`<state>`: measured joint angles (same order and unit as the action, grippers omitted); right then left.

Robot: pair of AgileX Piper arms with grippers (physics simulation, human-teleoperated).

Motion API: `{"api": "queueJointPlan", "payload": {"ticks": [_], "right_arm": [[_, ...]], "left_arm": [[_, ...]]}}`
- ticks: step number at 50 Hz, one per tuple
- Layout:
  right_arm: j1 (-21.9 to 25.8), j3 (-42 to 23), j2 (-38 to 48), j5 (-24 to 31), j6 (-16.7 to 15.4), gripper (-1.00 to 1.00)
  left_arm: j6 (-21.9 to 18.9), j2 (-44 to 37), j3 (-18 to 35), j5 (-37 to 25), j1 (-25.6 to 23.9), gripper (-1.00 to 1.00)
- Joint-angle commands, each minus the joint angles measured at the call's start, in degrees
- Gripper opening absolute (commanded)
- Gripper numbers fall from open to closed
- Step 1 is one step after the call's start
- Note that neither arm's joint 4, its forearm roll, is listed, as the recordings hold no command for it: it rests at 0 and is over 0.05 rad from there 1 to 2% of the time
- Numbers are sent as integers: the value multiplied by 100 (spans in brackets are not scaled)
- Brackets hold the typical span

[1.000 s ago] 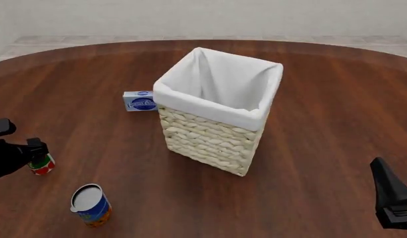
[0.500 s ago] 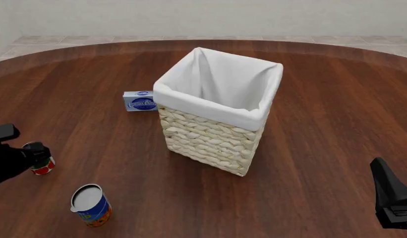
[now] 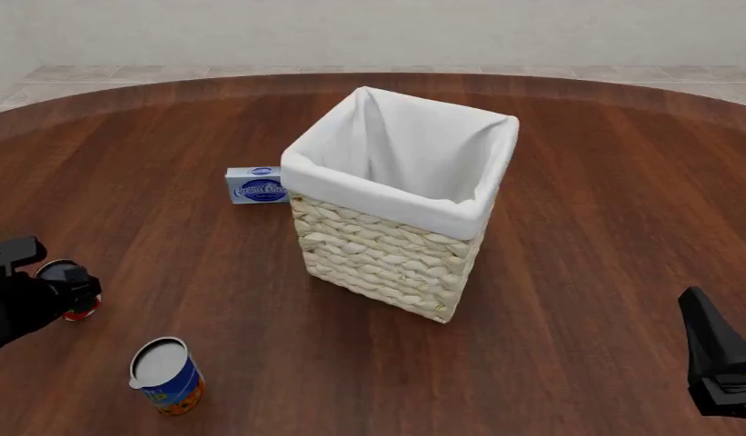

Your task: Pick up the tomato sauce, and put it in the basket.

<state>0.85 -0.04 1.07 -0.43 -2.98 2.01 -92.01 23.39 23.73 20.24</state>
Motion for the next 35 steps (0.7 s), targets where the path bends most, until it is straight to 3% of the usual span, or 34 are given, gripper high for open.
{"api": "queueJointPlan", "payload": {"ticks": [1, 6, 7, 26, 35], "right_arm": [[-10, 0, -36, 38, 2, 100], [-10, 0, -56, 57, 1, 100], [-10, 0, -60, 59, 3, 100], [-15, -1, -86, 71, -3, 100], [-37, -3, -95, 61, 6, 100]], "left_arm": [[45, -209, 10, 168, -44, 100], [111, -147, 3, 154, -145, 100], [116, -126, 7, 142, -138, -100], [63, 133, 73, -28, -146, -100], [26, 569, 259, -447, -258, -100]]}}
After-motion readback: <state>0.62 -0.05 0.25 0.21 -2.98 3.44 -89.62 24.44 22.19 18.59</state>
